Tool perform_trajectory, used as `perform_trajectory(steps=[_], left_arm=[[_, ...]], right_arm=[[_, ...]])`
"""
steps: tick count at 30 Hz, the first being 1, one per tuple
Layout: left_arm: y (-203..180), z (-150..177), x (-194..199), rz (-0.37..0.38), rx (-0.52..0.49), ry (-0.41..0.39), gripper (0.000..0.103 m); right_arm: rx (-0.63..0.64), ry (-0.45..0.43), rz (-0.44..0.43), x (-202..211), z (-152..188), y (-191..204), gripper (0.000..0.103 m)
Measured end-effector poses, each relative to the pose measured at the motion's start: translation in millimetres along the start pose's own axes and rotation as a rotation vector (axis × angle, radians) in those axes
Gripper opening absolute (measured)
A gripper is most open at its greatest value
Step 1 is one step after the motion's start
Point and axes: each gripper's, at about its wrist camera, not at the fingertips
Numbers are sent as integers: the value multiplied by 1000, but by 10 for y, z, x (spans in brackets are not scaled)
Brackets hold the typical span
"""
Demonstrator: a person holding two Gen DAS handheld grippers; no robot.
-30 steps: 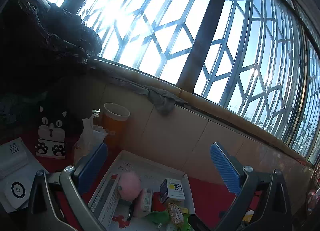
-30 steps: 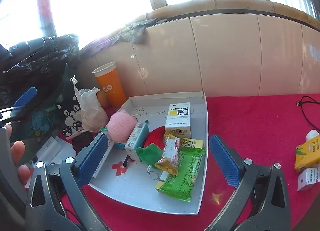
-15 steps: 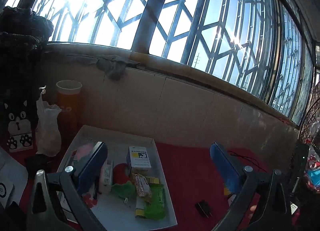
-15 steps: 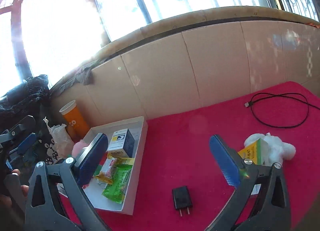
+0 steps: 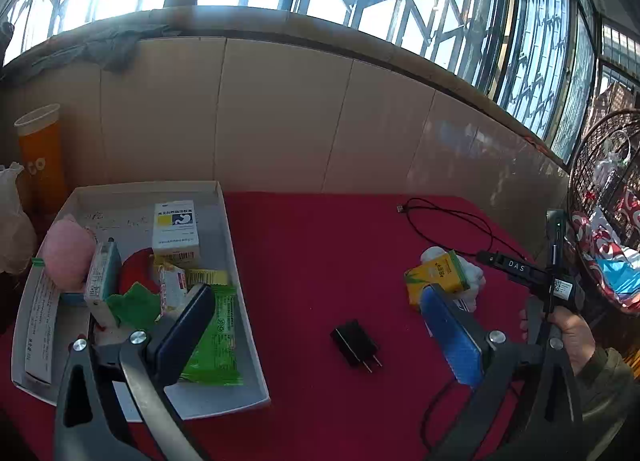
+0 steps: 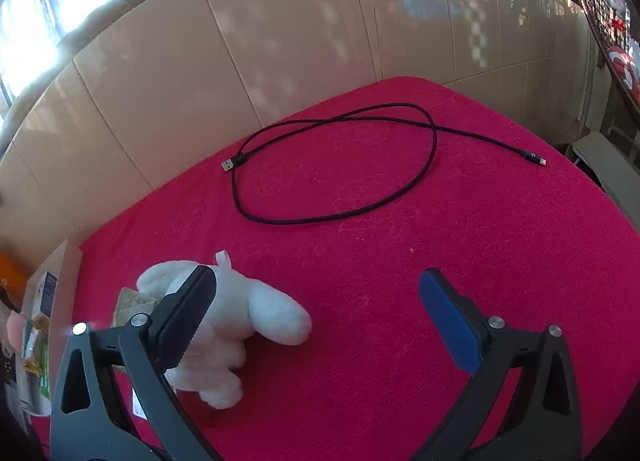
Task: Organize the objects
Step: 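Move both open tools back over the remaining items on the table, then grasp the white plush bunny with the right tool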
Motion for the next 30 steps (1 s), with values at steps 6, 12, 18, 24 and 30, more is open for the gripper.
perform_trajectory(steps=[6,12,18,24,30], left_arm=[[-13,-9,-21,-16,-2,11,103],[-24,7,-59,-12,-2,24,103],[36,20,-76,-20,7,27,103],[125,19,-209,-41,7,53,103],[104,25,-366,-63,-44,93,103]], right_arm=[[90,-15,-8,-80,30,212,102],[276,-23,-111,63,174,757,102],[258,44,-143,-121,159,967,102],[279,135,-162,-351,298,1201,102],[226,133,-210,-359,324,1087,92]])
Point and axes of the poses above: each gripper's, at about its wrist camera, not at the fingertips, and x roughly against the way its jaws point, y to its left, z to its underside, and after that the axes turned 2 degrees about x, right-handed
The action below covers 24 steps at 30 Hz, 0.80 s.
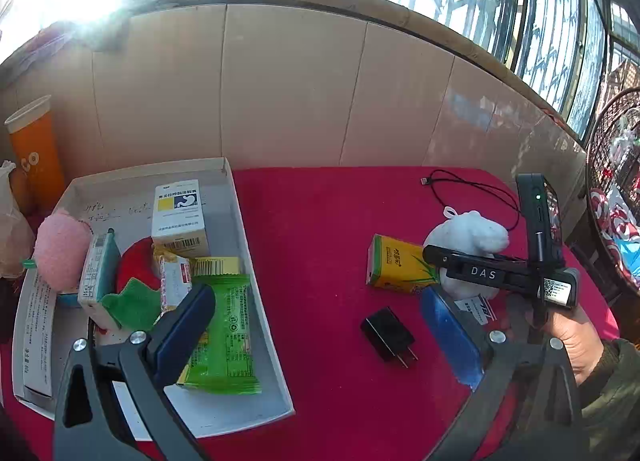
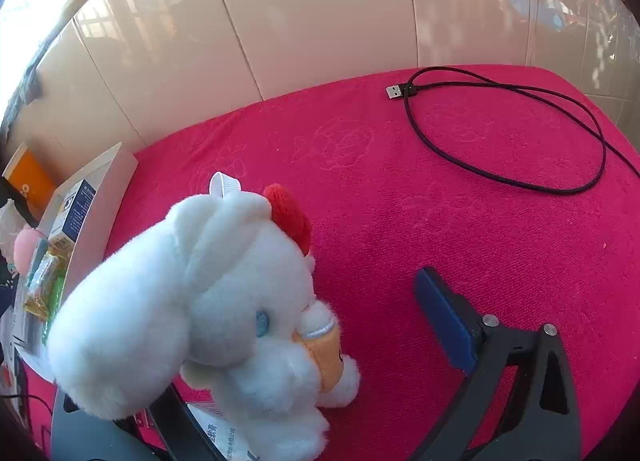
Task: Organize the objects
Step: 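Grasp the white plush bunny with the right tool, then grasp the yellow Bamboo Love tissue pack with the left tool while the right tool holds the bunny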
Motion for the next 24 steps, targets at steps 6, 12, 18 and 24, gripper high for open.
perform_trajectory(steps=[6,12,18,24], left_arm=[[-310,-41,-202,-74,-137,31,103],[-603,-90,-366,-84,-241,46,103],[-712,-125,-609,-112,-322,89,103],[-751,-227,-916,-119,-443,152,103]], right_arm=[[-23,-78,-7,351,14,-162,44],[-123,-136,15,632,118,-607,44],[-228,-169,-34,624,166,-988,44],[-268,-201,-92,542,216,-1100,44]])
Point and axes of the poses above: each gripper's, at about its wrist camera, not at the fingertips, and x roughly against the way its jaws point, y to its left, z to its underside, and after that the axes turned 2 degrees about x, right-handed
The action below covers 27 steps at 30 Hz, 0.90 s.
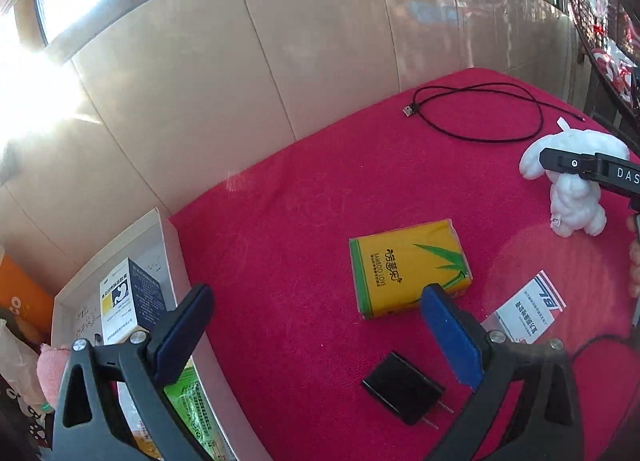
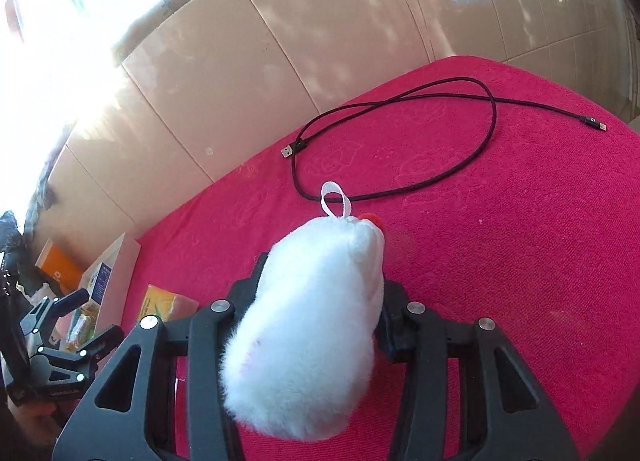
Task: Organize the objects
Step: 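Grasp the yellow Bamboo Love tissue pack with the left tool while the right tool holds the bunny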
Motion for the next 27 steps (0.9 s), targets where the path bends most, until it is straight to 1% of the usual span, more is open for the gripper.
perform_trajectory(steps=[2,4,6,8,11,14,17,21,25,26,27], left_arm=[[-49,-51,-85,11,-89,14,103],[-131,-92,-155,33,-200,18,103],[-217,-120,-202,53,-317,-3,103],[-294,-154,-235,66,-402,-25,103],[-360,-263,-253,129,-439,-41,103],[-426,-320,-293,211,-483,-24,103],[-425,-337,-330,308,-490,11,103],[-437,-326,-393,411,-467,51,103],[-602,-220,-337,558,-517,117,103],[-634,-201,-316,570,-527,121,103],[-655,-190,-297,564,-529,112,103]], right_arm=[[-53,5,-38,-38,2,-77,44],[-117,10,-82,-63,17,-202,44],[-165,10,-115,-75,31,-293,44],[-166,8,-119,-79,31,-285,44],[-154,14,-127,-98,23,-267,44],[-165,14,-141,-109,13,-303,44],[-166,14,-143,-107,14,-319,44],[-166,14,-145,-87,13,-321,44],[-168,12,-146,-81,16,-322,44],[-167,12,-146,-77,15,-324,44],[-167,13,-145,-80,18,-325,44]])
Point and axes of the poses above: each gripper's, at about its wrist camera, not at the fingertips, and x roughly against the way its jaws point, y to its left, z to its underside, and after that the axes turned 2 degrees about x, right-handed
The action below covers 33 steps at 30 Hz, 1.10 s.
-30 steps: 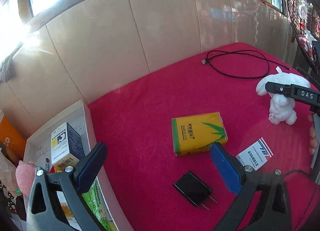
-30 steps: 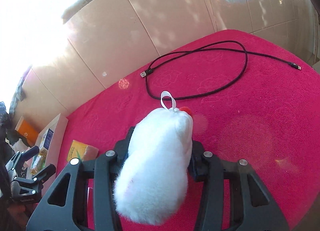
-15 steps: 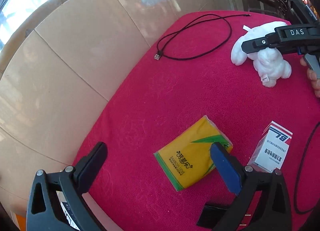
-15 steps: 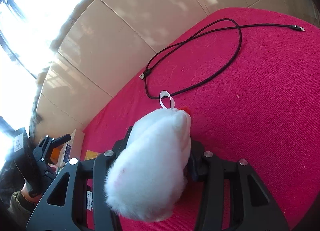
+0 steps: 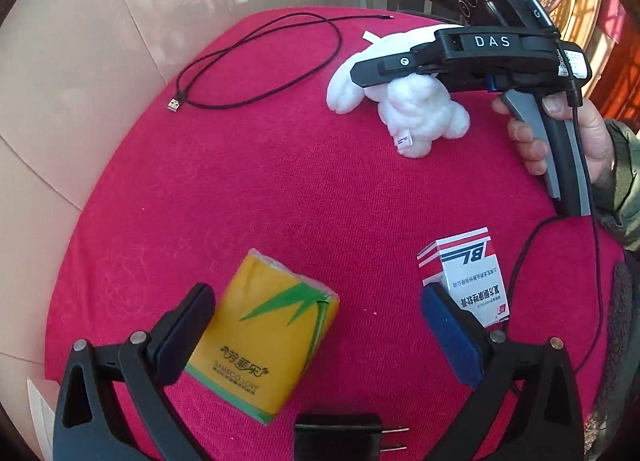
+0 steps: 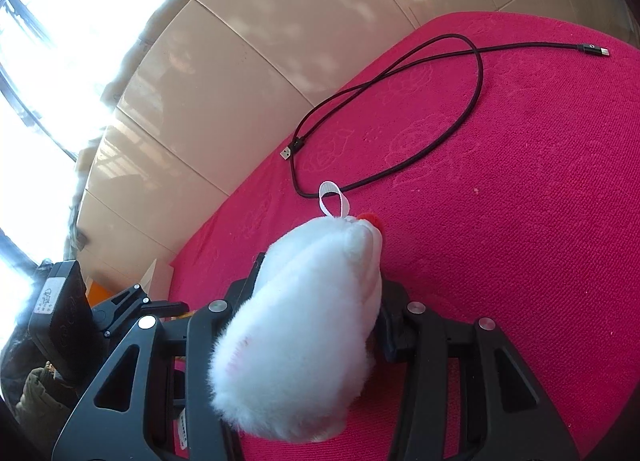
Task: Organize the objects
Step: 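Grasp the yellow Bamboo Love tissue pack with the left tool while the right tool holds the bunny, then lift and carry the tissue pack and white bunny toward the white tray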
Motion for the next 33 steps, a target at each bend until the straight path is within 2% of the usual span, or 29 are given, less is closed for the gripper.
perform_trajectory(steps=[2,4,11,12,14,15,19,21,23,26,29,31,33], left_arm=[[-2,-1,-10,-25,14,-1,103],[-9,41,-101,-67,2,49,103],[185,92,-181,-4,138,91,101],[205,91,-179,12,164,86,95],[227,80,-122,-1,187,56,73],[258,73,-88,-16,211,41,50],[268,109,-71,-90,284,19,48],[158,107,-9,-160,296,-21,47],[56,126,97,-198,324,-88,47],[-123,286,376,-280,418,-205,47],[-265,461,599,-294,541,-313,47],[-332,605,751,-311,590,-349,47],[-350,688,916,-361,609,-370,47]], right_arm=[[-1,0,-1,5,-5,2,44],[-1,0,-1,5,-7,-1,44],[-2,-2,-1,15,1,13,44],[-2,-1,0,11,3,10,44],[-1,-1,0,12,-1,15,44],[-1,-1,0,10,2,13,44],[-2,-1,-1,11,0,13,44],[-2,-2,-1,9,0,12,44],[-2,-2,-1,9,-2,10,44],[-3,-2,-2,10,-1,14,44],[-7,-6,-5,12,6,13,44],[-15,-16,-6,36,18,-2,44],[-25,-24,-13,49,23,-19,44]])
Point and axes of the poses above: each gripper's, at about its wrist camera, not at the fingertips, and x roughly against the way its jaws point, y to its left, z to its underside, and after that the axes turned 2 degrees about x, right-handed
